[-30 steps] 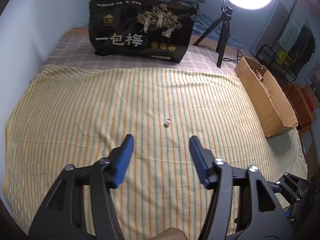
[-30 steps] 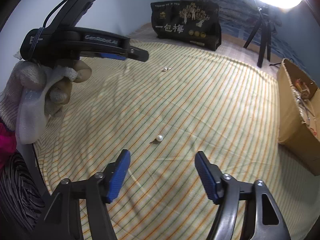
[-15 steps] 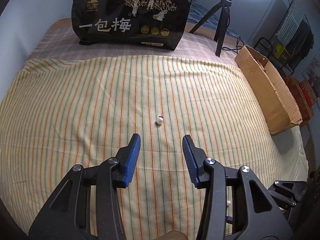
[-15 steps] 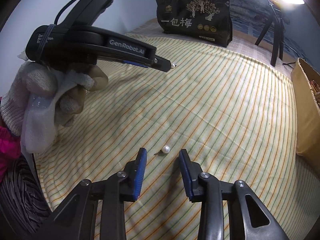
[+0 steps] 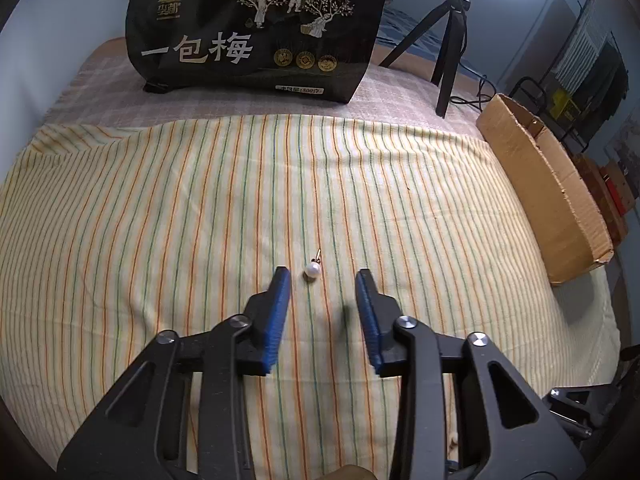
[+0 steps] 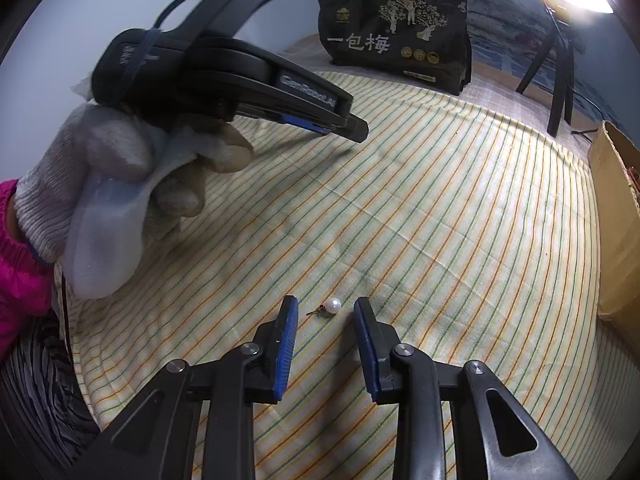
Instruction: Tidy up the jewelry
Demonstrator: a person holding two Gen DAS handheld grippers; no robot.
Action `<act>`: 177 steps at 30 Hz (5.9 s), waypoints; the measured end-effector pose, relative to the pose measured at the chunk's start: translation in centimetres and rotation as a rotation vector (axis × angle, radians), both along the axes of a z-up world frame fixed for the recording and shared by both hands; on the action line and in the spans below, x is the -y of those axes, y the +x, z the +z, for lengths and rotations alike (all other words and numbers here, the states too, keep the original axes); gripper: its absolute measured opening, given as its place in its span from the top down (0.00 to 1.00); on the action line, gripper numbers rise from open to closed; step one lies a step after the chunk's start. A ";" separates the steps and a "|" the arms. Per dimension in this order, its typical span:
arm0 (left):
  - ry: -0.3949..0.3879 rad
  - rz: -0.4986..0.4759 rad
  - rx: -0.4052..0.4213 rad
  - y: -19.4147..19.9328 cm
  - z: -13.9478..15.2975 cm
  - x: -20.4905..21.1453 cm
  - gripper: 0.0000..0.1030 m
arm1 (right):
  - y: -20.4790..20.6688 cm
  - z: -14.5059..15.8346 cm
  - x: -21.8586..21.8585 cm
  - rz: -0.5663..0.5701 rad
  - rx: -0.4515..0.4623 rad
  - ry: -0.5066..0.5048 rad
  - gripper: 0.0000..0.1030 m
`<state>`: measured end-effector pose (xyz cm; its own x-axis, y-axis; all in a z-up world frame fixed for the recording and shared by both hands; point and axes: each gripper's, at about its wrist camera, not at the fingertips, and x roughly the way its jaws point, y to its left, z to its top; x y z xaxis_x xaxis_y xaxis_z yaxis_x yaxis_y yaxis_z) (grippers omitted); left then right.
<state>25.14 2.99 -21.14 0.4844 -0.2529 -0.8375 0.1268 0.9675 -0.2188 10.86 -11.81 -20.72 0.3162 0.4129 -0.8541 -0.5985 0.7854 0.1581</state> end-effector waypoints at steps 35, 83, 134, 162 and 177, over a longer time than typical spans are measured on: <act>0.021 0.018 0.048 -0.5 1.1 0.6 0.94 | -0.2 1.7 0.4 0.010 0.020 0.003 0.85; -0.045 -0.182 0.275 -6.3 12.8 15.1 0.94 | 0.9 13.5 18.0 -0.405 0.254 0.079 0.86; -0.076 -0.254 0.221 -1.7 9.5 26.8 0.94 | 14.1 9.1 29.3 -0.683 0.197 0.128 0.84; -0.035 -0.247 0.249 -2.2 9.8 27.0 0.31 | 13.7 10.6 28.9 -0.733 0.281 0.076 0.01; -0.018 -0.234 0.304 -4.1 12.2 25.8 0.30 | 12.2 13.8 27.7 -0.729 0.332 0.043 0.00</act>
<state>21.04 -22.80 -8.90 0.6374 -0.3997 -0.6587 0.4055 0.9010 -0.1542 23.04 -39.47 -6.97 0.7538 0.0351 -0.6562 0.0420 0.9940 0.1014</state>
